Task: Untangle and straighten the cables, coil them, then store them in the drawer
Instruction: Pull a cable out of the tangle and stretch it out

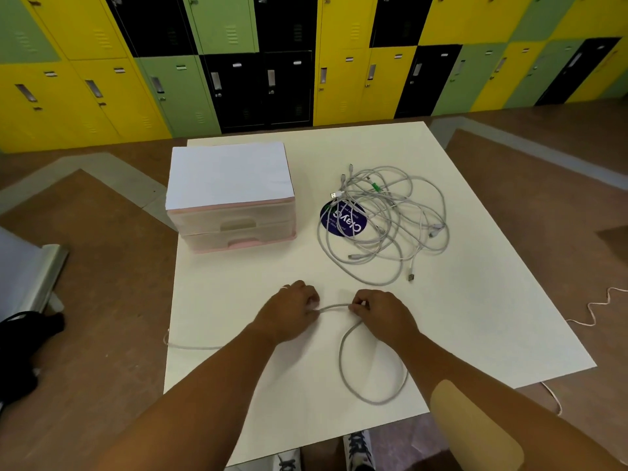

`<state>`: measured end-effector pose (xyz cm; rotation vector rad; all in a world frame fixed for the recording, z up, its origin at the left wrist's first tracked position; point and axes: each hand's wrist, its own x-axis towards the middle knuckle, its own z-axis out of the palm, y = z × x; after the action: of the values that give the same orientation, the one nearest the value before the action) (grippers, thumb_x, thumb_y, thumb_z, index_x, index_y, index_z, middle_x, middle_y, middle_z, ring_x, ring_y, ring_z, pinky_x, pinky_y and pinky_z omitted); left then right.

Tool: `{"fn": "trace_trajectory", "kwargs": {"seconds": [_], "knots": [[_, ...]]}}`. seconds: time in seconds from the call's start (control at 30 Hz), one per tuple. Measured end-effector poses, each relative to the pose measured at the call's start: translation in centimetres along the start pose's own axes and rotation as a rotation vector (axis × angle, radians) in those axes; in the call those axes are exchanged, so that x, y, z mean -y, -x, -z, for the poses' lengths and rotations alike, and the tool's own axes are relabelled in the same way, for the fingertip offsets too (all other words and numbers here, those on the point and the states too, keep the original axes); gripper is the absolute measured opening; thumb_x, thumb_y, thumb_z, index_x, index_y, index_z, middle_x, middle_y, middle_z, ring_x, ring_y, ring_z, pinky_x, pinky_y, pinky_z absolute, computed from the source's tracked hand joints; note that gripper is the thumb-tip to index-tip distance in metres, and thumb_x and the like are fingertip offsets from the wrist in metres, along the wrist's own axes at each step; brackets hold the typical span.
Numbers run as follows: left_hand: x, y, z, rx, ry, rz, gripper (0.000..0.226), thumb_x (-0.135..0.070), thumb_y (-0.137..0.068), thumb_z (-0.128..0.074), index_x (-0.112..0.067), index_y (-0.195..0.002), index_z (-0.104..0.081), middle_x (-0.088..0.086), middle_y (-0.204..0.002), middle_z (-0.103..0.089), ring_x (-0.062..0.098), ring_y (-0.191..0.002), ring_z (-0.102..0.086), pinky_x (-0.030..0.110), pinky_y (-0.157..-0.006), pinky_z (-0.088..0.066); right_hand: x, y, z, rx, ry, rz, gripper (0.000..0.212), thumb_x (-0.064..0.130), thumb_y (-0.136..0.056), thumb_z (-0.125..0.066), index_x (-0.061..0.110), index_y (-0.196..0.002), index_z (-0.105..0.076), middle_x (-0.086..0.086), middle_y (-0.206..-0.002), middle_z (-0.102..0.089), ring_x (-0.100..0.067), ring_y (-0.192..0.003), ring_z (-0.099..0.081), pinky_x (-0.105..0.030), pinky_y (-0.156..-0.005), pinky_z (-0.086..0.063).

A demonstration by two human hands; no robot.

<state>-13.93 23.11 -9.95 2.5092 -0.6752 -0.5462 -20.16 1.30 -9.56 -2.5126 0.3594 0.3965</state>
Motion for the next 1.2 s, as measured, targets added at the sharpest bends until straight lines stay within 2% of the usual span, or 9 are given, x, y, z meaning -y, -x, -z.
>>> {"fn": "trace_trajectory", "kwargs": {"seconds": [0.1, 0.2, 0.27, 0.37, 0.5, 0.57, 0.63, 0.83, 1.2], "knots": [[-2.8, -1.2, -1.3, 0.020, 0.106, -0.006, 0.021, -0.034, -0.094, -0.061, -0.022, -0.111, -0.065, -0.003, -0.104, -0.061, 0.016, -0.094, -0.059, 0.029, -0.083, -0.047, 0.1, 0.0, 0.2, -0.004, -0.003, 0.013, 0.013, 0.040, -0.093, -0.061, 0.031, -0.085, -0.066, 0.012, -0.070, -0.059, -0.012, -0.073, -0.060, -0.029, -0.065, -0.047], [-4.5, -1.9, -2.7, -0.002, 0.185, 0.018, 0.015, -0.035, -0.093, -0.062, -0.024, -0.100, -0.068, -0.007, -0.096, -0.064, 0.014, -0.090, -0.060, 0.031, -0.082, -0.049, -0.5, 0.2, 0.4, 0.004, -0.029, 0.013, 0.013, 0.040, -0.094, -0.058, 0.030, -0.091, -0.066, 0.011, -0.073, -0.062, -0.013, -0.074, -0.061, -0.031, -0.069, -0.049], [-4.7, -2.2, -3.3, -0.055, 0.270, 0.084, 0.005, -0.031, -0.090, -0.066, -0.027, -0.086, -0.068, -0.013, -0.084, -0.065, 0.012, -0.083, -0.062, 0.030, -0.078, -0.048, -0.7, 0.3, 0.8, 0.044, -0.033, 0.041, 0.016, 0.033, -0.098, -0.051, 0.030, -0.099, -0.066, 0.010, -0.086, -0.067, -0.015, -0.083, -0.062, -0.032, -0.074, -0.049], [-4.6, -2.5, -3.6, -0.099, 0.370, 0.170, 0.017, -0.021, -0.088, -0.068, -0.030, -0.074, -0.065, -0.015, -0.073, -0.066, 0.008, -0.076, -0.062, 0.027, -0.074, -0.047, -1.0, 0.6, 1.4, 0.086, -0.014, 0.095, 0.024, 0.020, -0.099, -0.045, 0.027, -0.107, -0.066, 0.004, -0.103, -0.069, -0.018, -0.093, -0.062, -0.035, -0.082, -0.050], [-4.8, -2.5, -3.5, -0.079, 0.406, 0.188, 0.017, -0.020, -0.088, -0.070, -0.028, -0.074, -0.065, -0.012, -0.076, -0.068, 0.010, -0.079, -0.064, 0.029, -0.078, -0.051, -2.1, 1.0, 2.0, 0.029, 0.029, 0.031, 0.016, 0.036, -0.098, -0.053, 0.027, -0.093, -0.066, 0.005, -0.087, -0.067, -0.019, -0.084, -0.061, -0.034, -0.071, -0.048], [-4.7, -2.5, -3.5, -0.083, 0.403, 0.205, 0.018, -0.020, -0.087, -0.071, -0.029, -0.073, -0.065, -0.012, -0.076, -0.068, 0.010, -0.078, -0.063, 0.028, -0.078, -0.051, -2.4, 1.2, 2.1, -0.003, 0.040, -0.010, 0.024, 0.044, -0.095, -0.057, 0.026, -0.081, -0.062, 0.008, -0.074, -0.061, -0.017, -0.074, -0.059, -0.031, -0.061, -0.041], [-4.7, -2.5, -3.6, -0.078, 0.398, 0.209, 0.019, -0.019, -0.087, -0.071, -0.030, -0.073, -0.065, -0.013, -0.076, -0.067, 0.009, -0.078, -0.063, 0.026, -0.076, -0.051, -2.8, 1.3, 2.3, -0.029, 0.038, -0.053, 0.033, 0.052, -0.092, -0.059, 0.024, -0.073, -0.057, 0.006, -0.068, -0.059, -0.015, -0.067, -0.056, -0.030, -0.059, -0.041], [-4.4, -2.5, -3.7, -0.087, 0.373, 0.211, 0.019, -0.018, -0.089, -0.068, -0.029, -0.073, -0.063, -0.008, -0.081, -0.069, 0.012, -0.080, -0.063, 0.028, -0.076, -0.051, -6.2, 1.5, 4.0, -0.089, 0.093, -0.119, 0.019, 0.043, -0.098, -0.050, 0.034, -0.099, -0.067, 0.004, -0.093, -0.070, -0.022, -0.089, -0.064, -0.036, -0.079, -0.053], [-4.6, -2.9, -3.6, -0.079, 0.266, 0.208, 0.015, -0.021, -0.090, -0.063, -0.028, -0.076, -0.063, -0.010, -0.079, -0.065, 0.014, -0.079, -0.061, 0.021, -0.066, -0.043, -8.9, 0.6, 6.6, -0.130, 0.024, -0.180, 0.016, 0.042, -0.096, -0.055, 0.036, -0.099, -0.070, 0.007, -0.092, -0.068, -0.020, -0.088, -0.063, -0.034, -0.078, -0.052]]}}
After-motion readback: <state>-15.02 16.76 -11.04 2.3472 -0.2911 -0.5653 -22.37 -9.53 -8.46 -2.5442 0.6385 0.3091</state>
